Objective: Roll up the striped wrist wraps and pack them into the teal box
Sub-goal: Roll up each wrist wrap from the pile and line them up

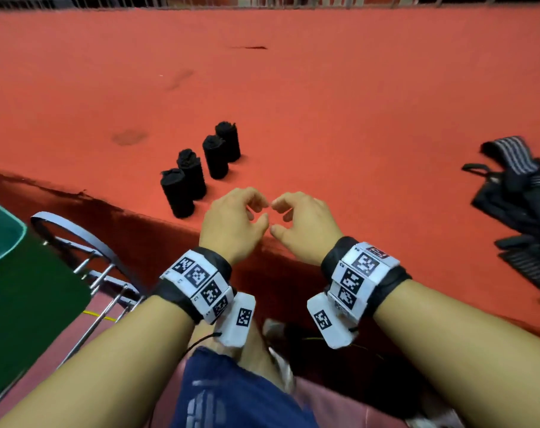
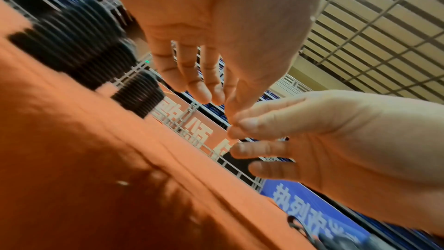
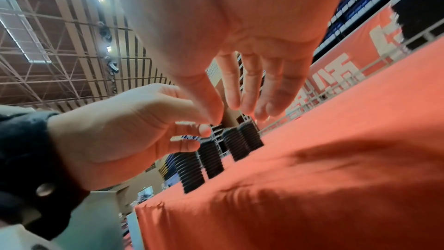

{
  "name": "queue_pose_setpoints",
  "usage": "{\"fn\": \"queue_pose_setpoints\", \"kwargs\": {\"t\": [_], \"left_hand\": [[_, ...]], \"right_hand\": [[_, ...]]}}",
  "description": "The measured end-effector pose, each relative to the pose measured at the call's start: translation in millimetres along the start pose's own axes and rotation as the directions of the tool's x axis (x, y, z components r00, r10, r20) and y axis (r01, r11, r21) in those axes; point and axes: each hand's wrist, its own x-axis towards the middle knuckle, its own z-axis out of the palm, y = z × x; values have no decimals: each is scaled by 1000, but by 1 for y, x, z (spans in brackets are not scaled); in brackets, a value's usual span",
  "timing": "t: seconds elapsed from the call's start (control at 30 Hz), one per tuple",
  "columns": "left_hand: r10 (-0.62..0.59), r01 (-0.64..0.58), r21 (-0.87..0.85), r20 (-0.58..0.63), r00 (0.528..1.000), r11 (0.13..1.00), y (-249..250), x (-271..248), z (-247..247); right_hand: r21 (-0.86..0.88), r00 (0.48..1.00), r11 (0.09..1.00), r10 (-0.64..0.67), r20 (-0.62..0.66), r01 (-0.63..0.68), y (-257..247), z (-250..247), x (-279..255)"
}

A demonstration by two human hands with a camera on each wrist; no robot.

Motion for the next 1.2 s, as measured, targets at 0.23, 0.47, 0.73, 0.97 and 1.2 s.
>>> {"fn": "queue_pose_setpoints", "kwargs": {"t": [0.23, 0.47, 0.73, 0.97, 1.2], "left_hand": [[155, -160, -4, 269, 951, 987, 104, 6, 84], [361, -297, -207, 469, 806, 932, 213, -18, 175], [436, -285, -360, 464, 771, 888, 287, -28, 237], [381, -222, -340, 526, 761, 914, 326, -2, 271], [315, -187, -268, 595, 740, 945, 341, 5, 299]], "right_hand": [[-94, 944, 949, 283, -170, -302, 89, -90, -84], [-27, 785, 856, 461, -415, -516, 150, -154, -176], [141, 577, 804, 524, -627, -577, 195, -198, -221], [115, 660, 769, 606, -444, -629, 235, -185, -211], [318, 621, 765, 642, -450, -560, 253, -192, -219]]}}
